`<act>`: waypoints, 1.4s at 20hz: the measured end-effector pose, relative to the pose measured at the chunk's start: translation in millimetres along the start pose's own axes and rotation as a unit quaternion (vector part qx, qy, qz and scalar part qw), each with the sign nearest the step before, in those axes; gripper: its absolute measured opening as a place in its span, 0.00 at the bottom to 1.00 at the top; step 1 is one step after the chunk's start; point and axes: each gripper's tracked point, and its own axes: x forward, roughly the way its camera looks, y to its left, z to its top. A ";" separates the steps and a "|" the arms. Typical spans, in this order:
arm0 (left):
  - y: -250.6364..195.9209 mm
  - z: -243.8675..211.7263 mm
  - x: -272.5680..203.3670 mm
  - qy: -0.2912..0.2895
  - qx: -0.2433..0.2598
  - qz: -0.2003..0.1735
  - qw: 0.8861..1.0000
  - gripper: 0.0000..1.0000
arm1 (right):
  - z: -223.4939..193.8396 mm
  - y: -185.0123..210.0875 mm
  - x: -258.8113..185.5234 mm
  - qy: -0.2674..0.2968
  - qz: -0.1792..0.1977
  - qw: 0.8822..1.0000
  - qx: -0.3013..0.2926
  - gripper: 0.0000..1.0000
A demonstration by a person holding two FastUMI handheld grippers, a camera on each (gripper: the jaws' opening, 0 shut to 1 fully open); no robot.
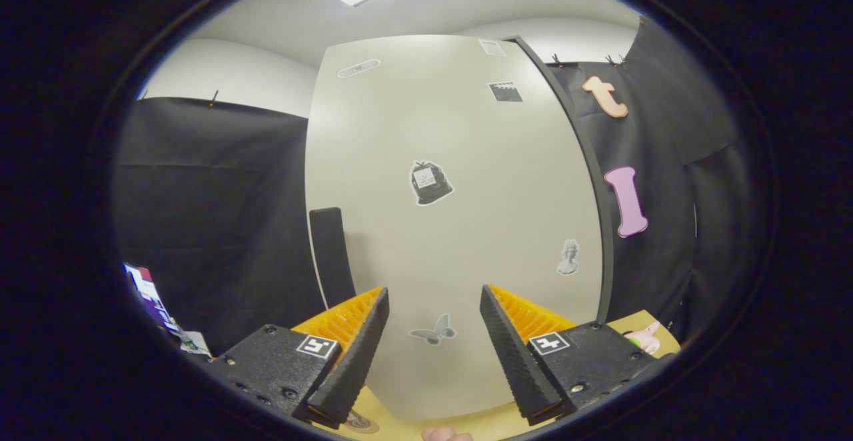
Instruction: Open the cabinet door with the right hand, grasp the bottle in the cabinet with the left hand and place it on the coaster, then close the cabinet door with the right hand.
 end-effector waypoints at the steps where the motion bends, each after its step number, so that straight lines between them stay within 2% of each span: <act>1: 0.4 0.3 0.2 -0.002 -0.003 0.000 1.000 0.97 | 0.4 -4.0 -0.7 -0.004 -0.007 1.000 -0.007 0.90; 4: -1.6 2.0 -0.4 -0.005 -0.013 -0.007 1.000 0.96 | -5.5 -15.4 -14.9 -0.015 -0.022 0.999 -0.026 0.90; 7: -6.5 7.1 -1.5 -0.012 -0.013 -0.010 1.000 0.97 | -6.8 -29.9 -49.1 -0.020 -0.046 0.998 -0.037 0.90; 11: -19.6 9.3 -2.6 -0.016 -0.015 -0.021 1.000 0.96 | 1.0 -63.6 -119.2 -0.039 -0.120 0.989 -0.080 0.90; 13: -29.1 12.9 -3.5 -0.022 -0.023 -0.027 0.999 0.96 | -1.7 -72.1 -150.0 -0.045 -0.150 0.984 -0.081 0.89; 21: -70.0 30.8 -15.7 -0.056 -0.029 -0.055 0.997 0.96 | -58.5 -123.7 -226.4 -0.014 -0.236 0.969 -0.069 0.90; 24: -78.2 32.9 -19.7 -0.061 -0.024 -0.058 0.996 0.96 | -81.3 -131.5 -233.2 0.005 -0.246 0.967 -0.060 0.90; 28: -81.6 31.0 -24.2 -0.058 -0.030 -0.058 0.996 0.96 | -81.1 -132.7 -230.7 0.008 -0.235 0.970 -0.058 0.90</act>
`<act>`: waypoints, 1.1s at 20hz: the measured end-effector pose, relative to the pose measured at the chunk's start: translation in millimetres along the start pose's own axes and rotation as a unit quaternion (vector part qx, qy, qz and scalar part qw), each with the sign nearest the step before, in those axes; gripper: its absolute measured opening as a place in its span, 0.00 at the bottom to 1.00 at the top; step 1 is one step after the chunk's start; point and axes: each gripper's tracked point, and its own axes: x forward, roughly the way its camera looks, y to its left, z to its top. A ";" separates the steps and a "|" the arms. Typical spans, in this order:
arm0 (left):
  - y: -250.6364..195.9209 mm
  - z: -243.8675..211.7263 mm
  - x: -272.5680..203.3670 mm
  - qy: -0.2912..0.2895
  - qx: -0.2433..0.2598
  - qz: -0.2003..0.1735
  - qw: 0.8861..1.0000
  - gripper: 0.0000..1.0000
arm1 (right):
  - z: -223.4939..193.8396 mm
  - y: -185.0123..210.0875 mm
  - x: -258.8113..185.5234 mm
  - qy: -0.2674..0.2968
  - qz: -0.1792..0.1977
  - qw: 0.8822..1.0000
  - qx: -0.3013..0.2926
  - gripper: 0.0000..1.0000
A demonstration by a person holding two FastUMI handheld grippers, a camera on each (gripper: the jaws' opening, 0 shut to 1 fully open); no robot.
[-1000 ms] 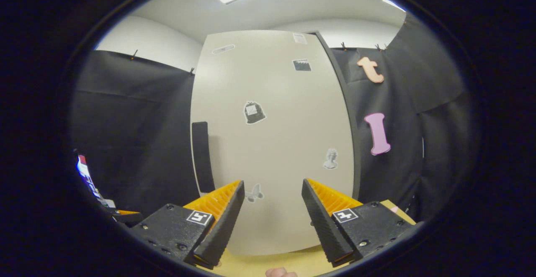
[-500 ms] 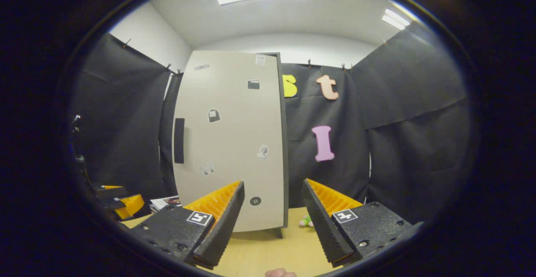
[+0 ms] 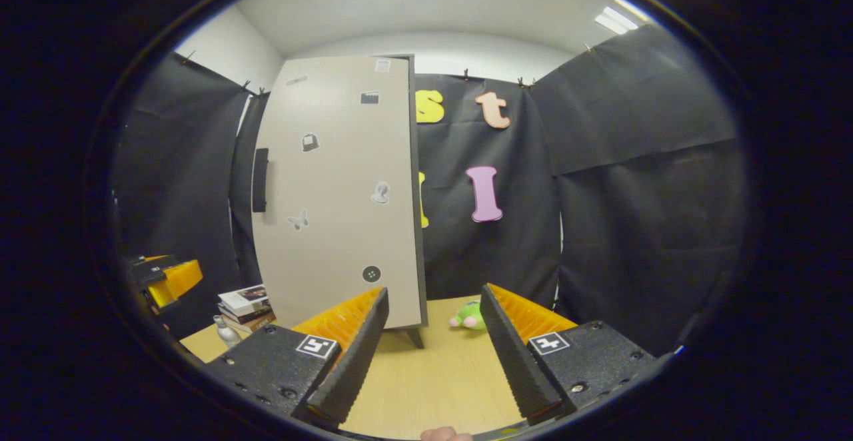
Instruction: Open the cabinet door with the right hand, grasp the bottle in the cabinet with the left hand and place it on the coaster, then close the cabinet door with the right hand.
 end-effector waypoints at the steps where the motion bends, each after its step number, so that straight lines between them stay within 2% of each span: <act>1: 0.3 1.1 -0.4 -0.001 -0.001 0.002 1.000 0.96 | 1.5 0.5 0.6 -0.002 0.003 1.000 0.001 0.90; 9: 2.6 11.0 -2.3 -0.014 0.003 0.014 1.000 0.96 | 17.0 9.0 1.1 -0.023 0.025 0.999 0.004 0.90; 13: 3.2 11.8 0.1 -0.013 -0.001 0.020 1.000 0.96 | 12.1 11.8 0.6 -0.017 0.035 0.999 0.001 0.90; 22: 0.5 4.1 -3.5 -0.004 0.009 0.017 1.000 0.96 | 12.0 7.6 5.1 -0.013 0.037 0.999 0.011 0.92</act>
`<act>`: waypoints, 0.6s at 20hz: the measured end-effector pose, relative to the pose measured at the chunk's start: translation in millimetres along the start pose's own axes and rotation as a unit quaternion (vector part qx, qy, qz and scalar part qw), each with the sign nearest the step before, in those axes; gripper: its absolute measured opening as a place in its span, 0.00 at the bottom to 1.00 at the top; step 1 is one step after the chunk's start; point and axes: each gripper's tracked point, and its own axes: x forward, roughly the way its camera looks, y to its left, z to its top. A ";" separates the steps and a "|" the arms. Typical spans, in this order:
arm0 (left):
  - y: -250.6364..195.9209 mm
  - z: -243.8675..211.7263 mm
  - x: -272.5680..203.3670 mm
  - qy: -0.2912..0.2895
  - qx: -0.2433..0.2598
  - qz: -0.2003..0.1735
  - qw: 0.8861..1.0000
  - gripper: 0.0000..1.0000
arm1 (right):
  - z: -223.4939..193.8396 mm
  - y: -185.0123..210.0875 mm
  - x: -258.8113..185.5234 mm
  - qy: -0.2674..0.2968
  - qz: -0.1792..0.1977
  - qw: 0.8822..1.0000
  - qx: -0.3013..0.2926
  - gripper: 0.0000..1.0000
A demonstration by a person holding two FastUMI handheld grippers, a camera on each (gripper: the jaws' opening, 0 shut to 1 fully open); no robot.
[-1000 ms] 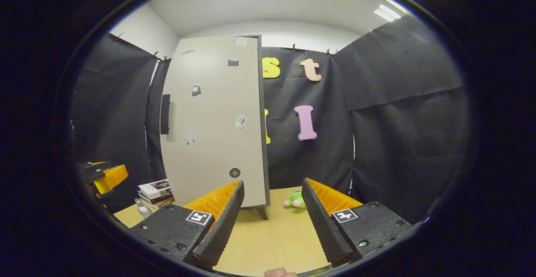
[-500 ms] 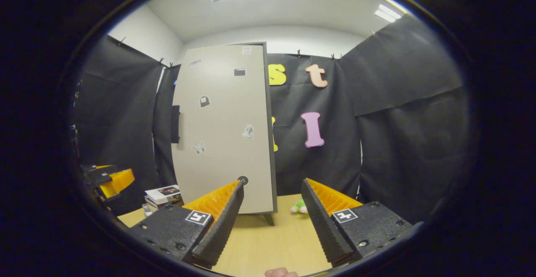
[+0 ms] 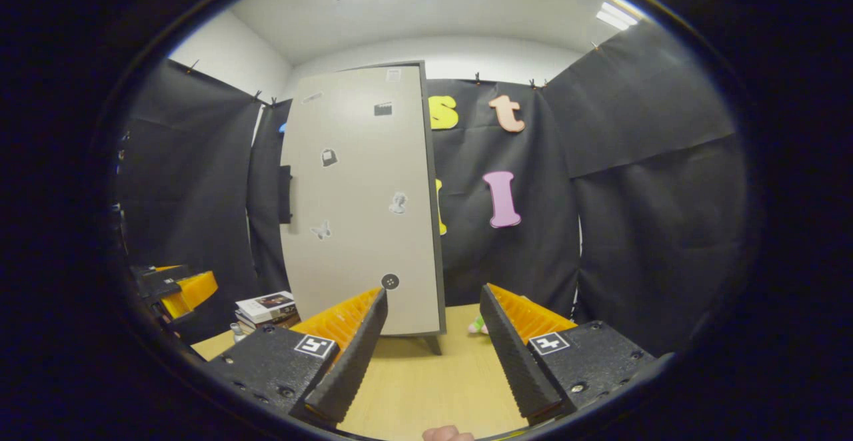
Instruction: Open the cabinet door with the right hand, grasp the bottle in the cabinet with the left hand and place it on the coaster, then close the cabinet door with the right hand.
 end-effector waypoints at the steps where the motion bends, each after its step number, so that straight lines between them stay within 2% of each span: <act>1: -0.8 -0.3 -0.7 0.001 0.001 -0.001 1.000 0.96 | -1.0 -0.7 0.0 0.000 -0.001 1.000 -0.001 0.91; 12: -3.7 -1.5 0.9 0.001 -0.001 -0.006 1.000 0.96 | -2.9 -2.1 3.0 0.003 -0.002 1.000 0.008 0.91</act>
